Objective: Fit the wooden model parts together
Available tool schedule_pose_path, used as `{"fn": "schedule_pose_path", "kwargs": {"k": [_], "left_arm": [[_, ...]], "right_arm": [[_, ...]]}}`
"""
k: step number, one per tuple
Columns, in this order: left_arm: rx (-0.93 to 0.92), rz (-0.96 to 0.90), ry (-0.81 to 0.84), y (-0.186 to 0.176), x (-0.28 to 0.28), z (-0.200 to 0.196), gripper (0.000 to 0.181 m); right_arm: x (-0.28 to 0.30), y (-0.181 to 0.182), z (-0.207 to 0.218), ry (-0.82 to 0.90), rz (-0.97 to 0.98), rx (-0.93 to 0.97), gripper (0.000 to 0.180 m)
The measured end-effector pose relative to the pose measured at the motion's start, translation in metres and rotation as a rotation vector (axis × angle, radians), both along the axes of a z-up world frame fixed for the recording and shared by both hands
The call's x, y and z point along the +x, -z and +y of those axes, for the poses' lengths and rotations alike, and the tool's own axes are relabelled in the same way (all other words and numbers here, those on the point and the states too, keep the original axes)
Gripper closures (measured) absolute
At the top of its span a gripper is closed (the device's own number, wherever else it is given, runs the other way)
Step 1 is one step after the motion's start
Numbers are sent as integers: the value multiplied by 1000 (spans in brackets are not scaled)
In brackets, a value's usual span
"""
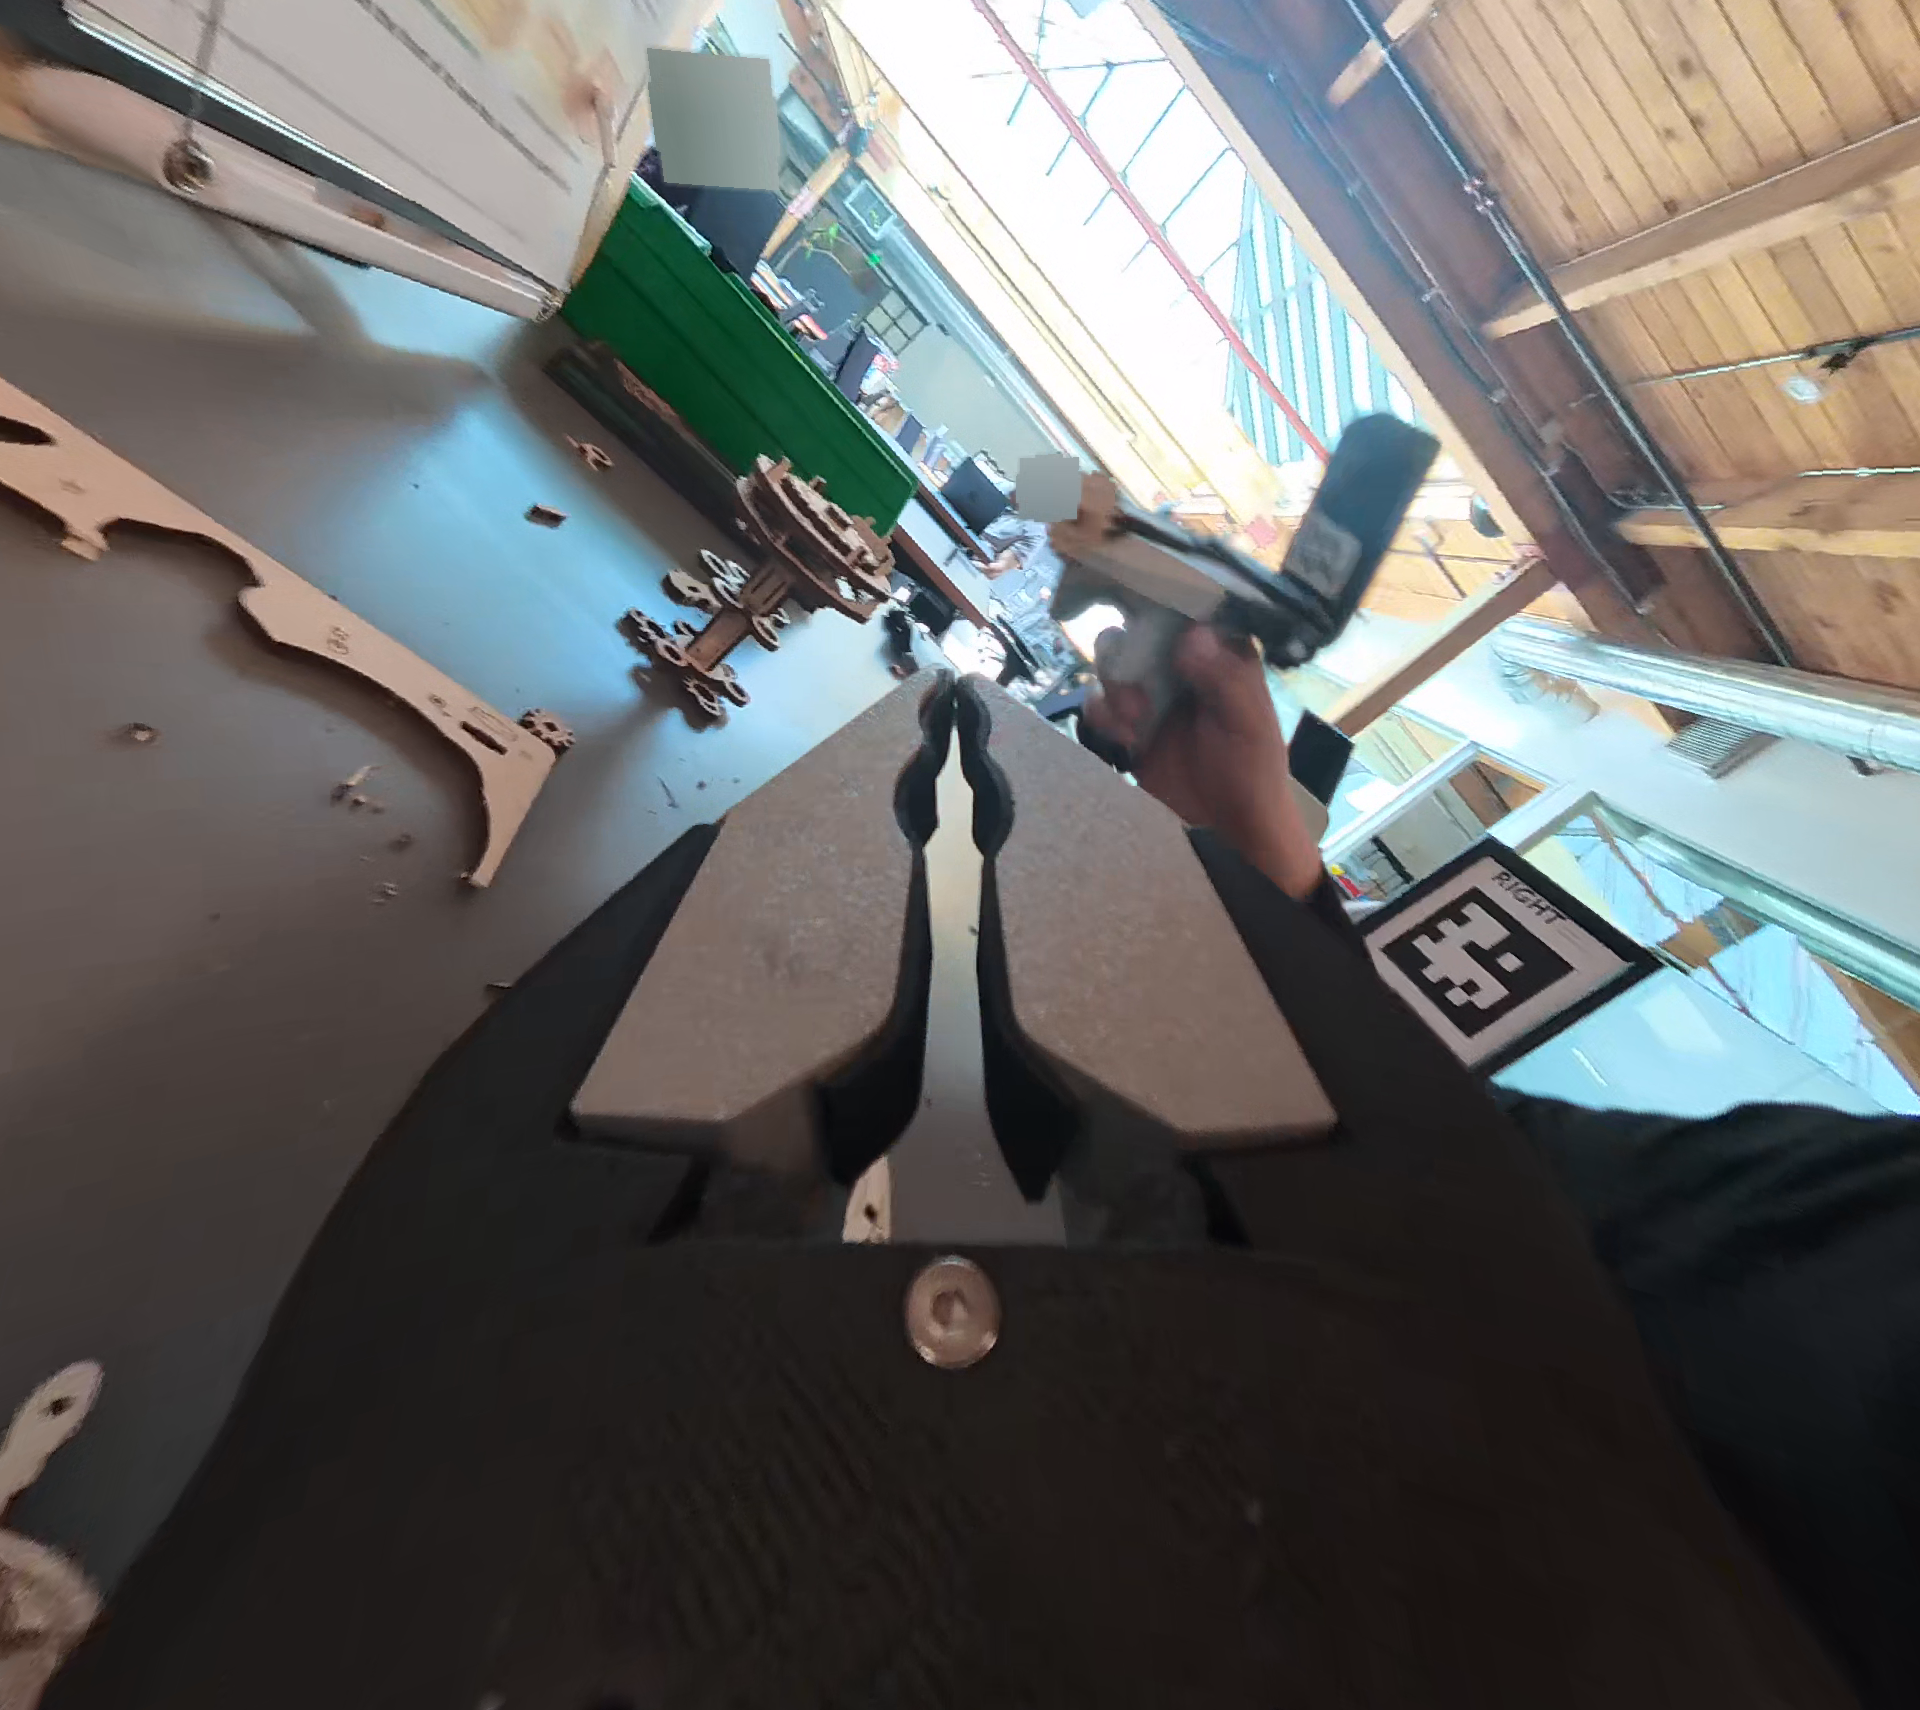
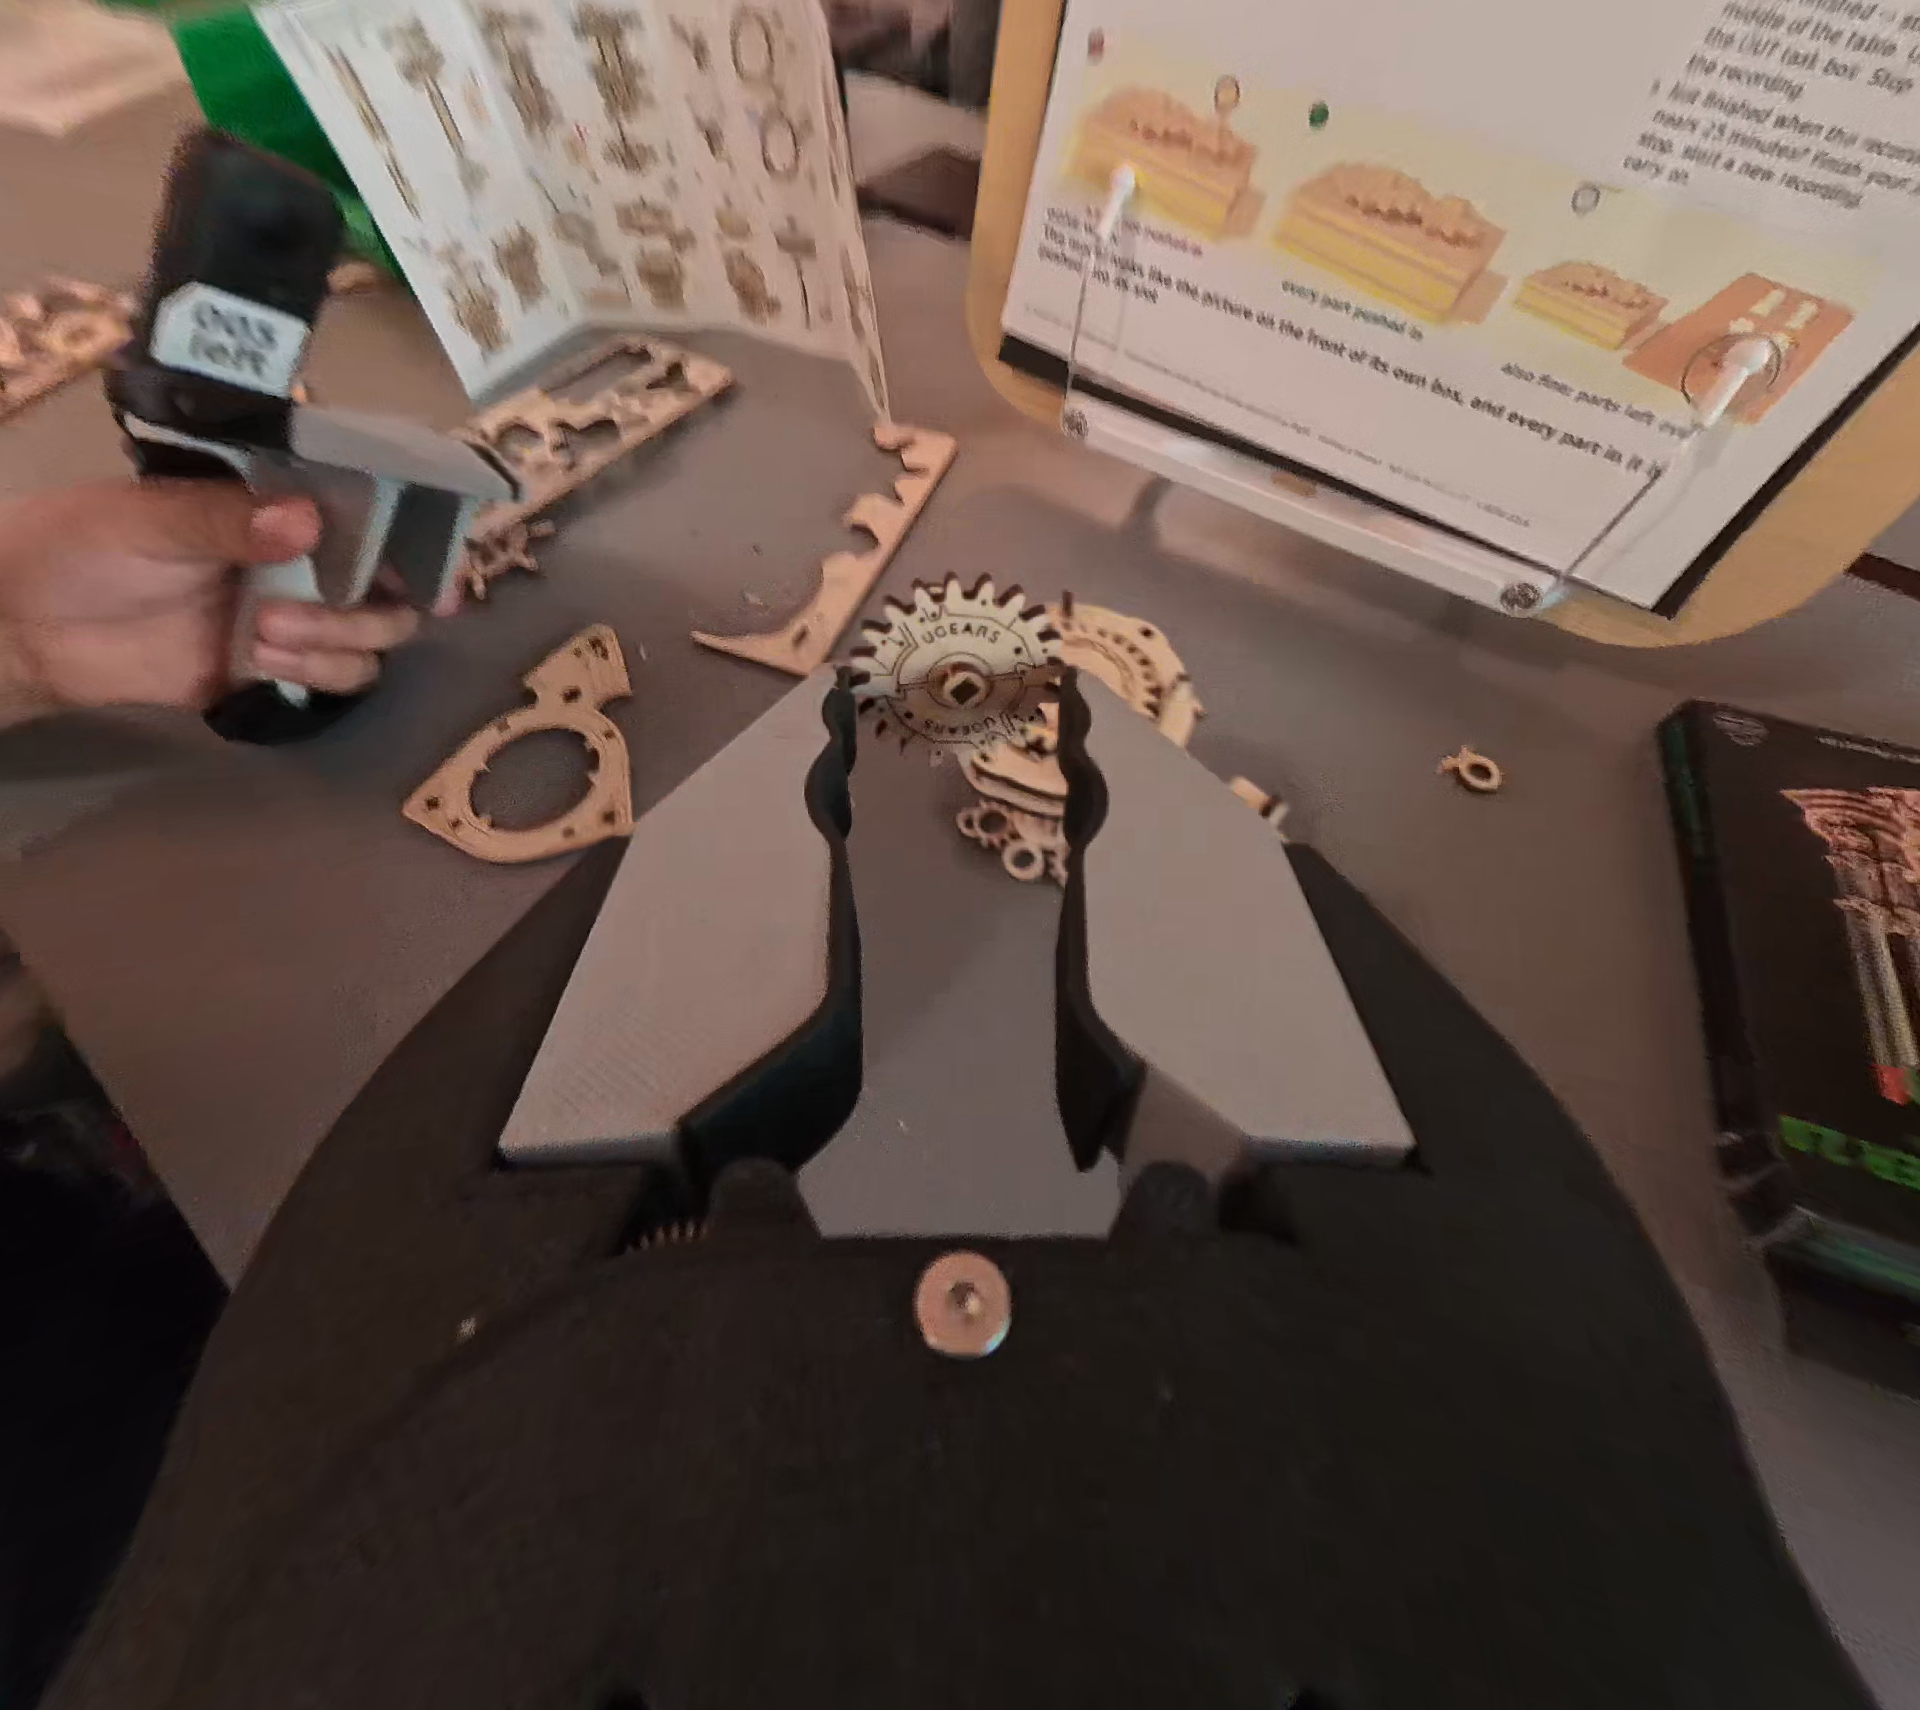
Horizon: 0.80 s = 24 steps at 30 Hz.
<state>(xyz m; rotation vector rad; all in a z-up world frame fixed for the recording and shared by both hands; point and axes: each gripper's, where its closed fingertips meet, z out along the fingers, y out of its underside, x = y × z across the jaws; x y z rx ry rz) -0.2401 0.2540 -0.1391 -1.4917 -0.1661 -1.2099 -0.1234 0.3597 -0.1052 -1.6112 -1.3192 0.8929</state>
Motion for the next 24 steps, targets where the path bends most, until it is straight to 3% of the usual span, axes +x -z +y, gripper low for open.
{"fn": "schedule_pose_path", "kwargs": {"k": [11,16,24], "left_arm": [[-20,0,55,6,11,1,181],[-29,-3,53,8,9,3,181],[-32,-12,63,8,10,3,181]], "right_arm": [[14,3,45,-78,-541,-61,143],[18,27,57,-96,-792,-32,143],[13,39,63,-114,-919,3,143]]}}
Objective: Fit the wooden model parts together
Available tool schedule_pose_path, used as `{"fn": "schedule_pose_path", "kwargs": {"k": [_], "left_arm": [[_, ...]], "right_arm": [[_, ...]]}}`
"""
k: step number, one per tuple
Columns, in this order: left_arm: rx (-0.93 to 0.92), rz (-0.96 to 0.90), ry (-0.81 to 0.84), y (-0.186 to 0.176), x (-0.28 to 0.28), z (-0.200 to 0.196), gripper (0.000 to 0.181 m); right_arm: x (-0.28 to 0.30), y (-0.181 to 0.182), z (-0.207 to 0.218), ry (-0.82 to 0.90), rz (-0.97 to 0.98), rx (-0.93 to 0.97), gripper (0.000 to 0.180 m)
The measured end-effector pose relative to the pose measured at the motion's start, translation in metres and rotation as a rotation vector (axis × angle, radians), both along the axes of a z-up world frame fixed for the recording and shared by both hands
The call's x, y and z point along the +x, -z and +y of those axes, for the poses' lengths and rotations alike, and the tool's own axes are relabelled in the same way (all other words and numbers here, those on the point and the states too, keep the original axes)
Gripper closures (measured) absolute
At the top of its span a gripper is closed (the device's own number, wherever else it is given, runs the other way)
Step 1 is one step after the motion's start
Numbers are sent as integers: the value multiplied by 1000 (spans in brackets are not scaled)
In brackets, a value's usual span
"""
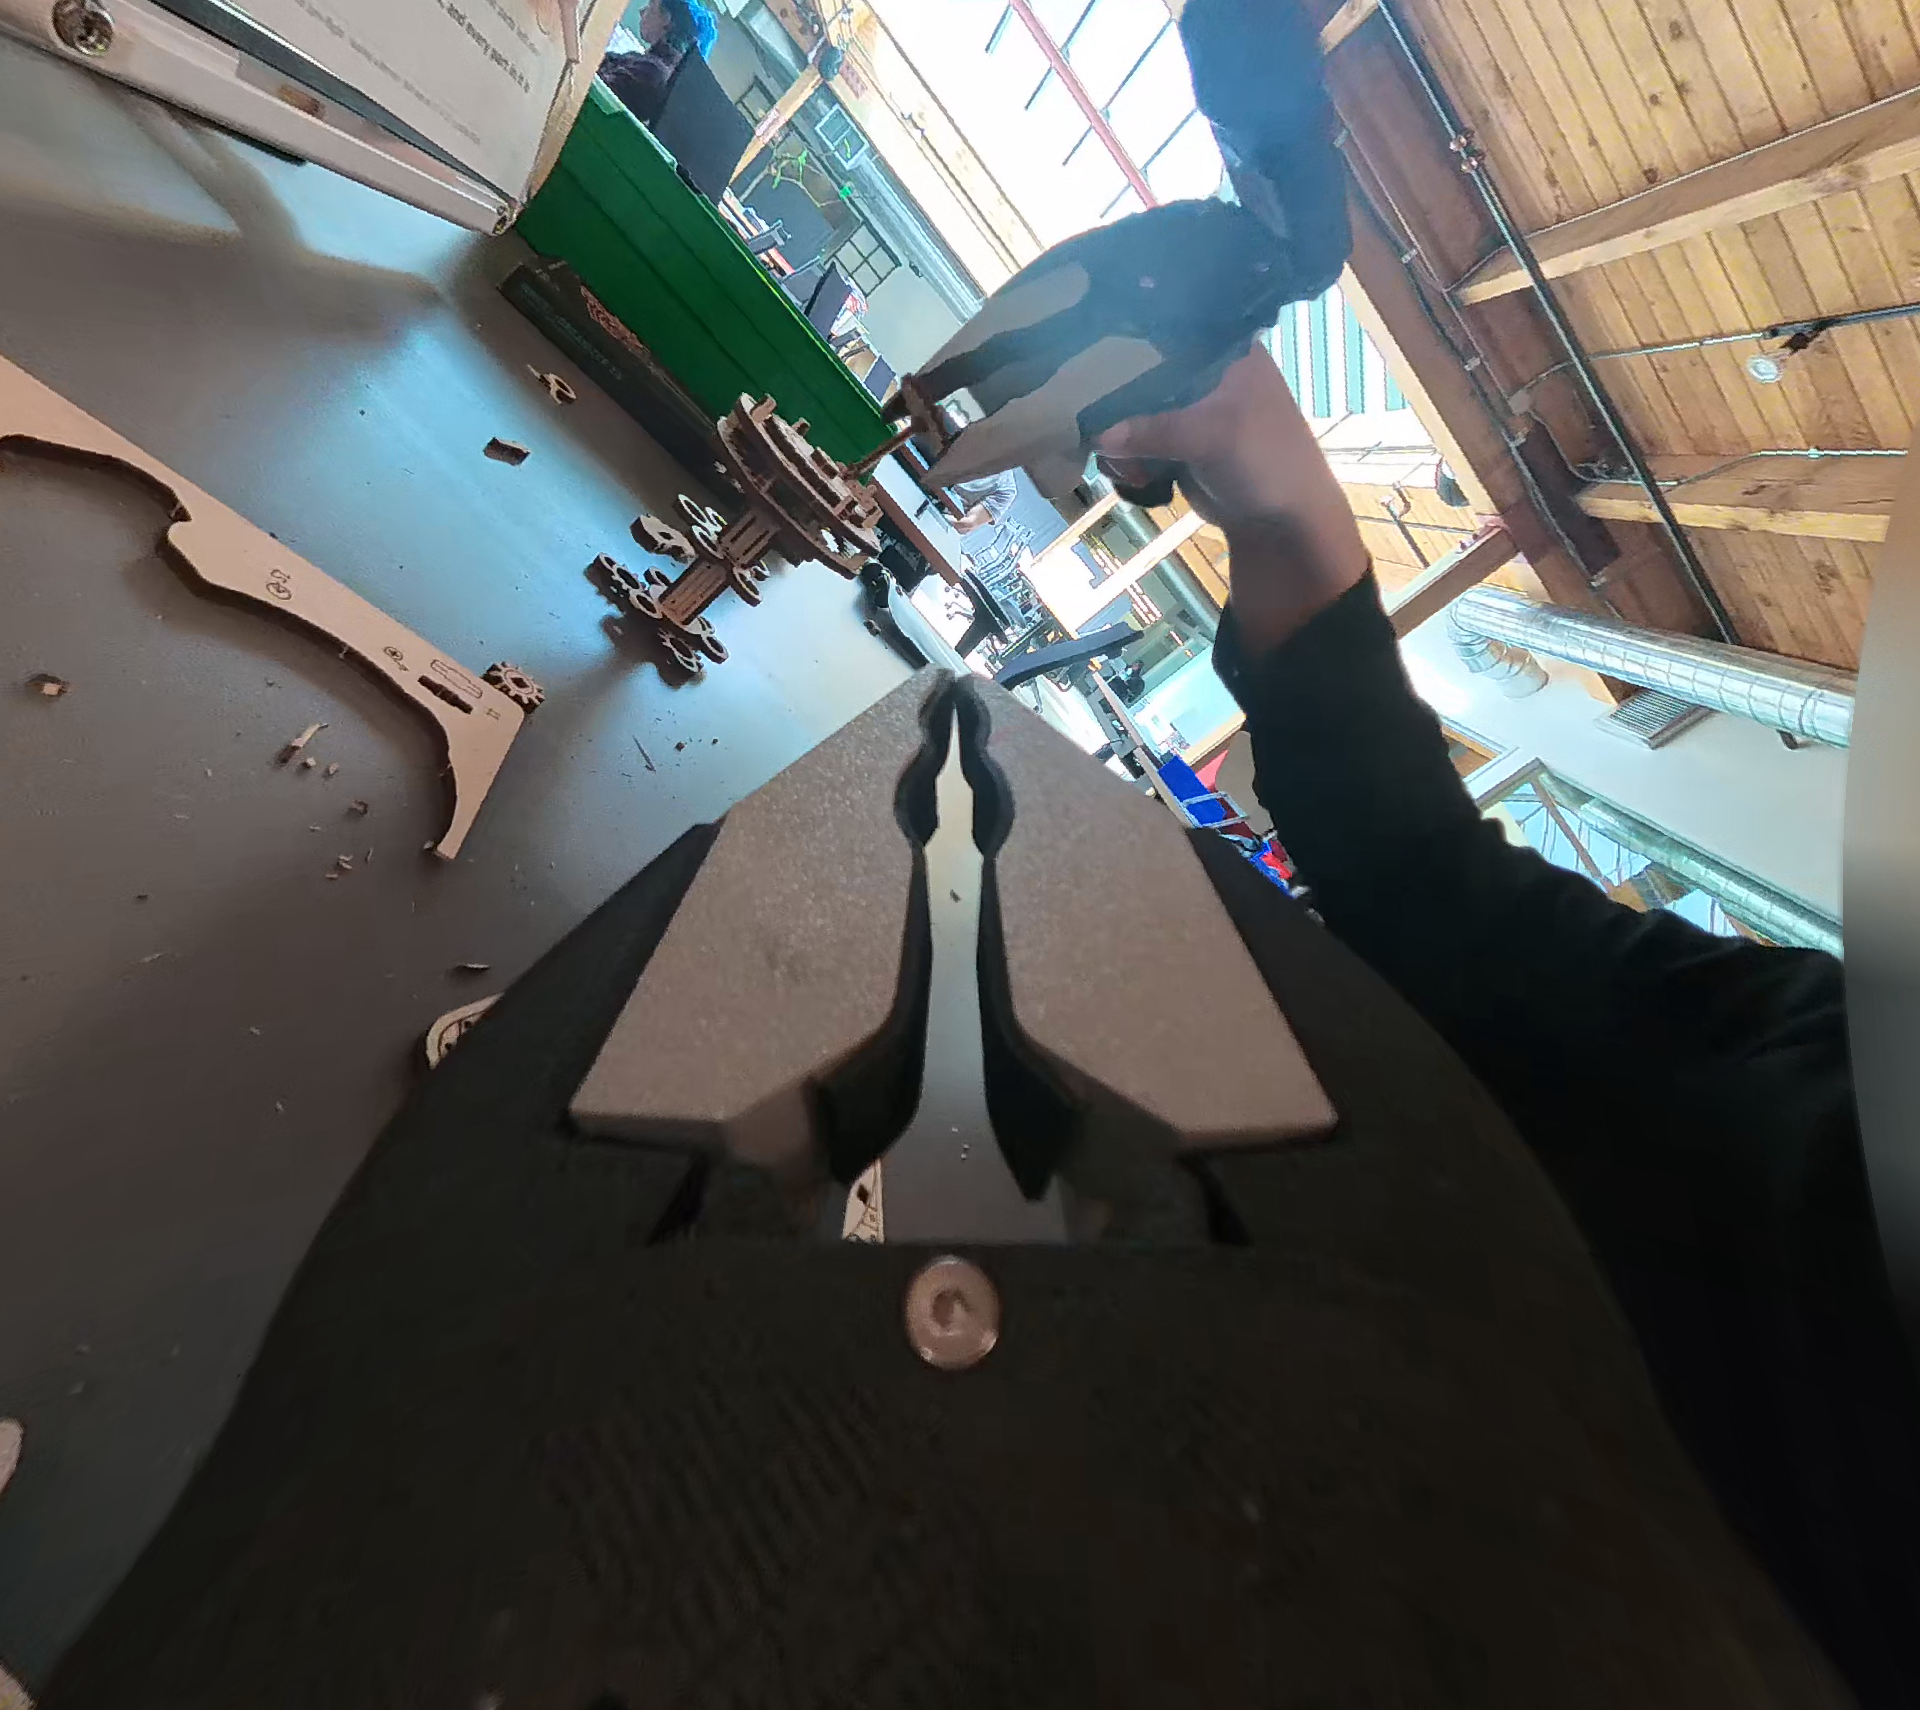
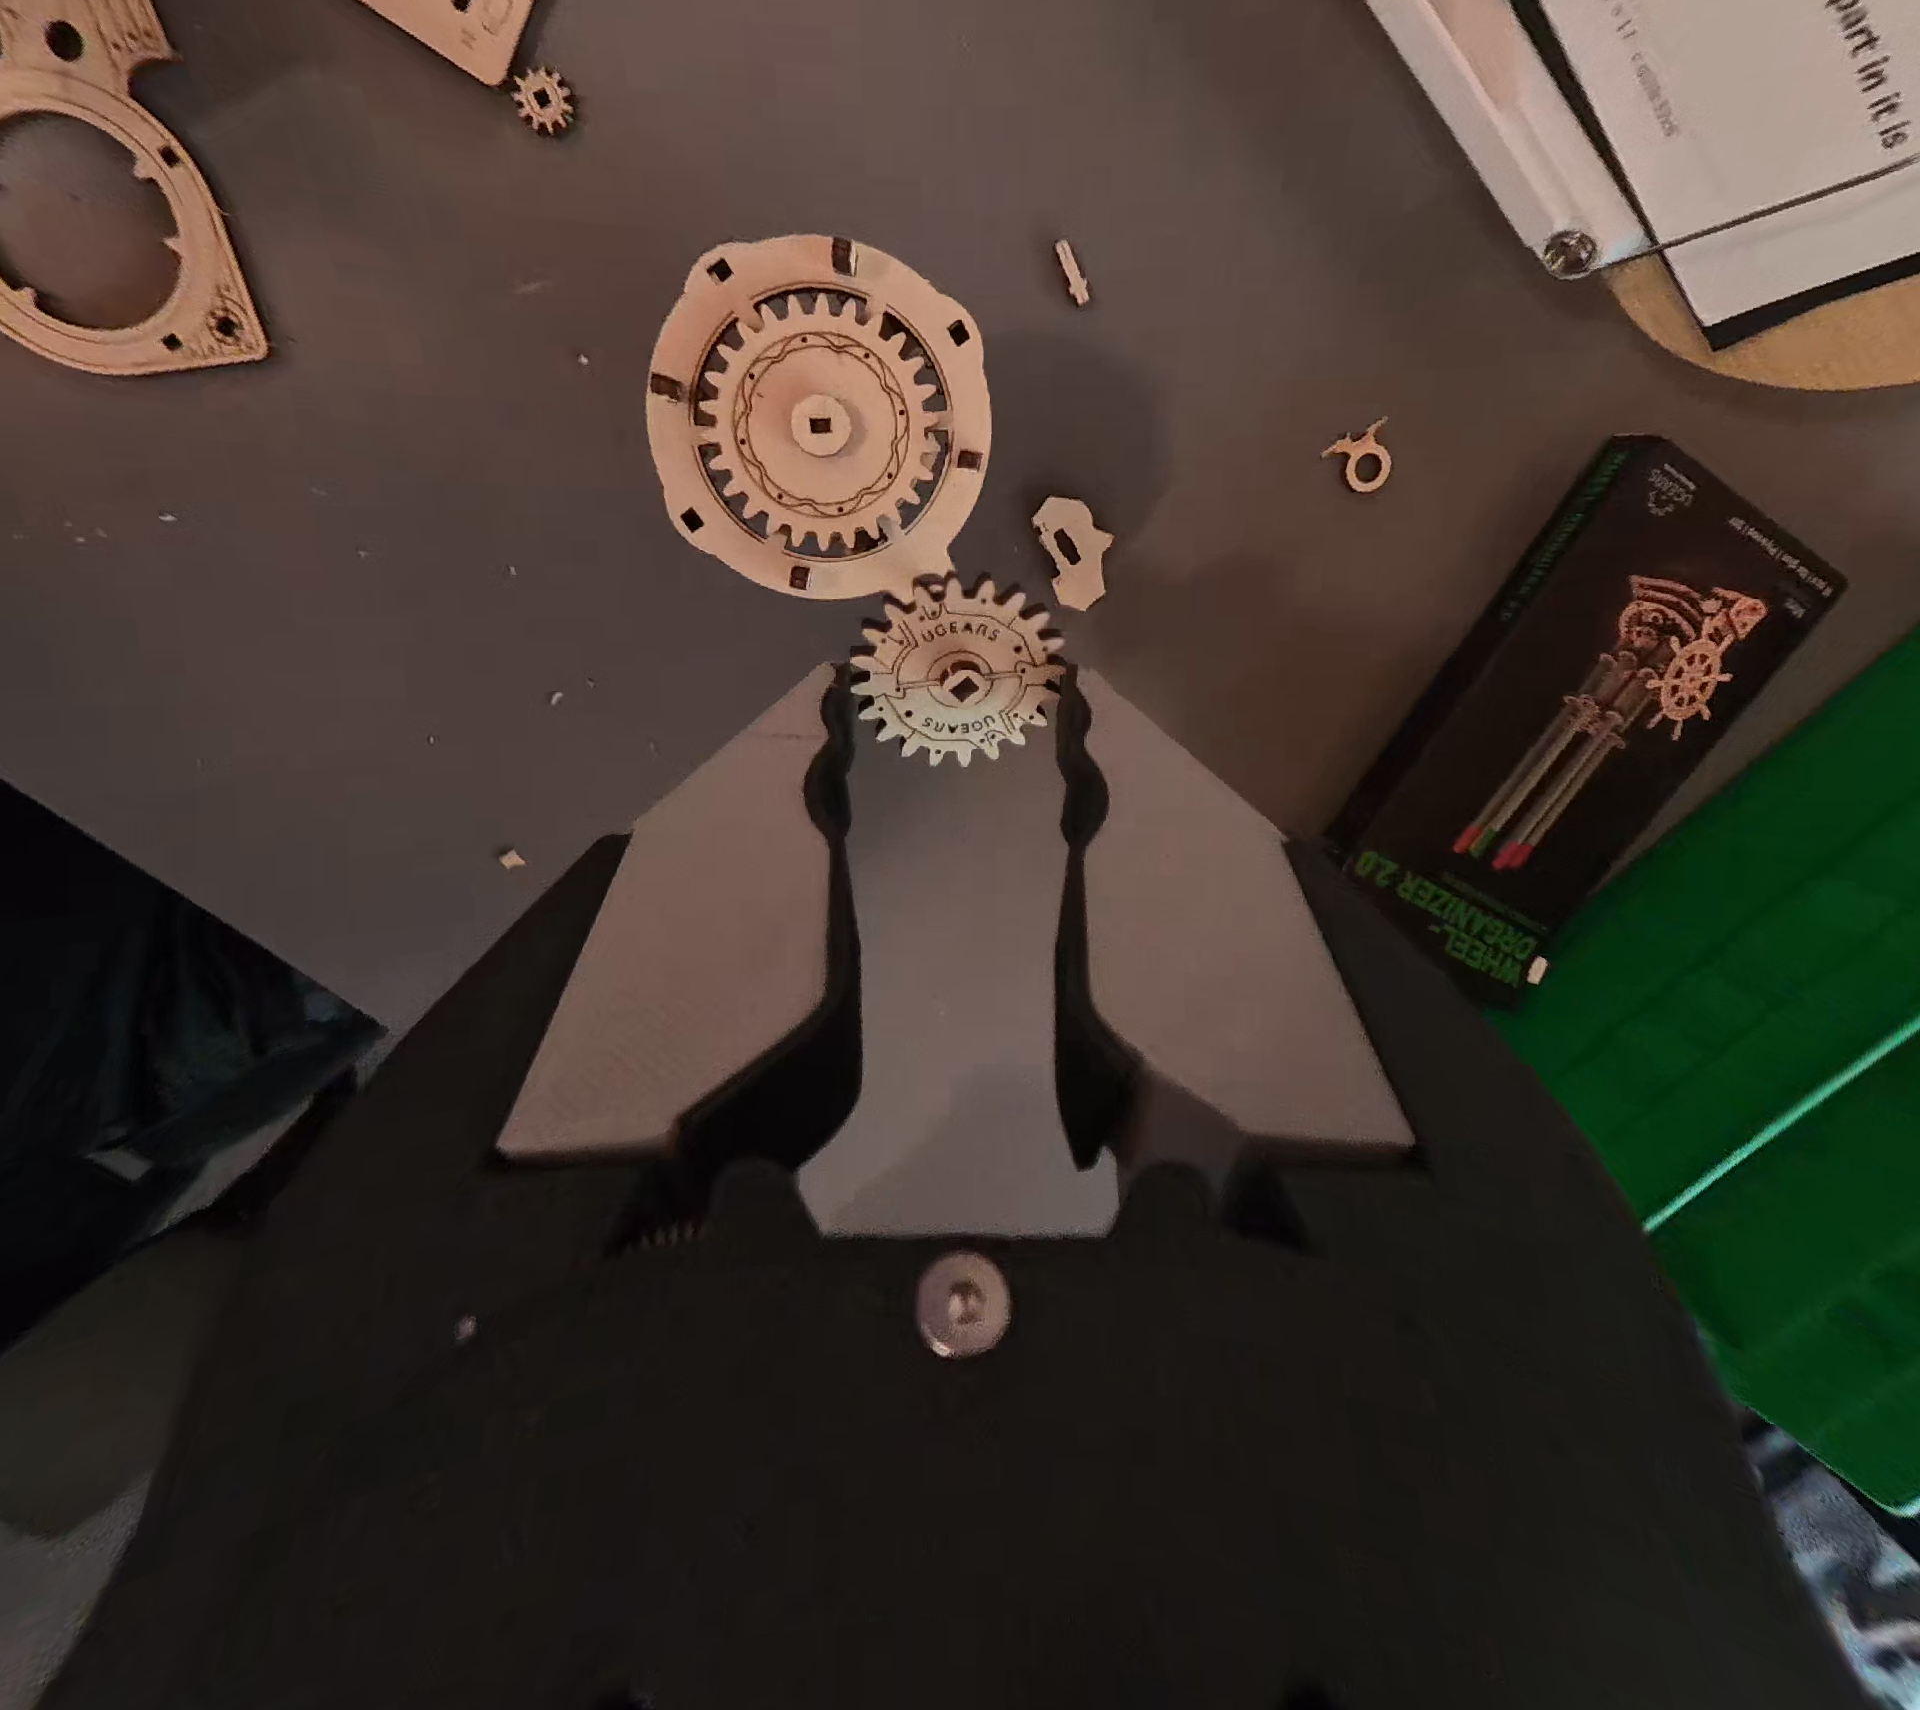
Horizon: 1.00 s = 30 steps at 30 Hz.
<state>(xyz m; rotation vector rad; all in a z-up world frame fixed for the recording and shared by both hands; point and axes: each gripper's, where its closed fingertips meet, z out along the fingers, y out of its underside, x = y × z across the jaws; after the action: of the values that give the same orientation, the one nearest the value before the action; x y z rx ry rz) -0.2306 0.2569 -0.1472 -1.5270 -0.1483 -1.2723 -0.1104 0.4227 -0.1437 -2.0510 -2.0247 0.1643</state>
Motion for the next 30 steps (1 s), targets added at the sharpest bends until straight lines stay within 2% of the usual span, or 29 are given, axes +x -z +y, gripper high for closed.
{"fn": "schedule_pose_path", "kwargs": {"k": [15,30], "left_arm": [[4,-7,22,-2,4,-2,181],[-1,-10,21,-1,3,-1,181]], "right_arm": [[-4,6,-1,-39,-183,-10,143],[-5,7,-2,-30,-143,-57,143]]}}
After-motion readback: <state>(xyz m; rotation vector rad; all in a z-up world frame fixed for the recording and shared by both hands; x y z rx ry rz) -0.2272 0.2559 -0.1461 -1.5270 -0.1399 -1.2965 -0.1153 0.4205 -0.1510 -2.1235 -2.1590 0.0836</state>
